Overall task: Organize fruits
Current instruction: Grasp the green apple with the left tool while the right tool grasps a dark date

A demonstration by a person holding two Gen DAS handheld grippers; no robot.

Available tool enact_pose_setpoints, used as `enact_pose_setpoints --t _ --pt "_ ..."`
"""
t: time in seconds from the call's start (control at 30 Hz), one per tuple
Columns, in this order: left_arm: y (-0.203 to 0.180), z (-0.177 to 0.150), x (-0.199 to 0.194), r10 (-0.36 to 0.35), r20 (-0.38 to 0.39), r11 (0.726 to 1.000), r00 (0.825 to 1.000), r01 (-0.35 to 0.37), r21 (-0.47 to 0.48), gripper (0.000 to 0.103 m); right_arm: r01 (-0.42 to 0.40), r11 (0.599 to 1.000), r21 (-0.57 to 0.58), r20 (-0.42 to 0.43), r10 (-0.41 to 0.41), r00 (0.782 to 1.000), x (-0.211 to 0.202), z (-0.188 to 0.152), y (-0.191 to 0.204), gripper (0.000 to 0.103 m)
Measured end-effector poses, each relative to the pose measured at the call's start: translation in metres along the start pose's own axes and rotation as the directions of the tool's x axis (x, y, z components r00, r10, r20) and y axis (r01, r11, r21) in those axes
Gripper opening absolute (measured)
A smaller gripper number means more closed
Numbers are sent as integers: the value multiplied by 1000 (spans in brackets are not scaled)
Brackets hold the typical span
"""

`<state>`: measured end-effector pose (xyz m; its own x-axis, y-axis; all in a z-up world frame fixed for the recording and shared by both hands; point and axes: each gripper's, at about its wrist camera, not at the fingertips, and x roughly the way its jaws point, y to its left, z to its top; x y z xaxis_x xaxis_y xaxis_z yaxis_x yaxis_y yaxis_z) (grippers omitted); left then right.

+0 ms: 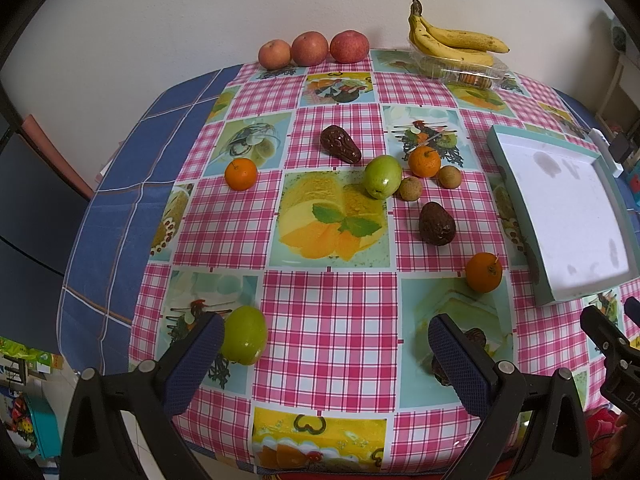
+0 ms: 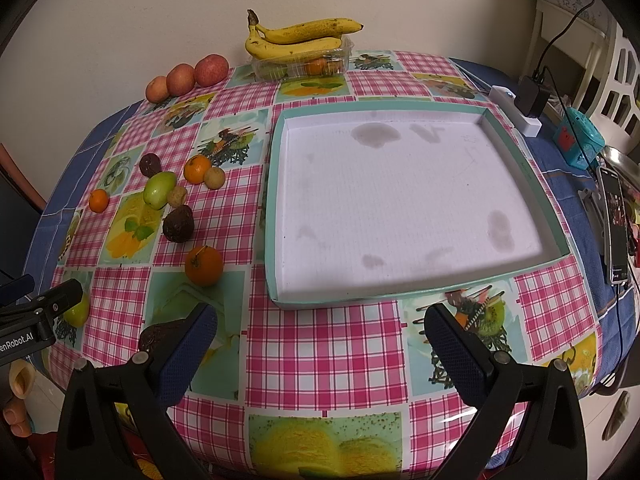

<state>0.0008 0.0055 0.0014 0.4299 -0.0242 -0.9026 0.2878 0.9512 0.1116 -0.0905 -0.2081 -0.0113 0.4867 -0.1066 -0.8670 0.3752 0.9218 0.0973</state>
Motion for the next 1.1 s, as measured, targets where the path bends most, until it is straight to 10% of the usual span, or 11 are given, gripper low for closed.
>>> enact_pose_setpoints --t 0.7,1.1 --pt "88 -1 26 -11 -41 960 999 -1 -279 103 -125 991 -46 -32 124 992 3 7 37 103" --pt "86 -10 75 -99 -231 952 968 25 -304 91 -235 948 -215 -168 201 965 27 -7 101 103"
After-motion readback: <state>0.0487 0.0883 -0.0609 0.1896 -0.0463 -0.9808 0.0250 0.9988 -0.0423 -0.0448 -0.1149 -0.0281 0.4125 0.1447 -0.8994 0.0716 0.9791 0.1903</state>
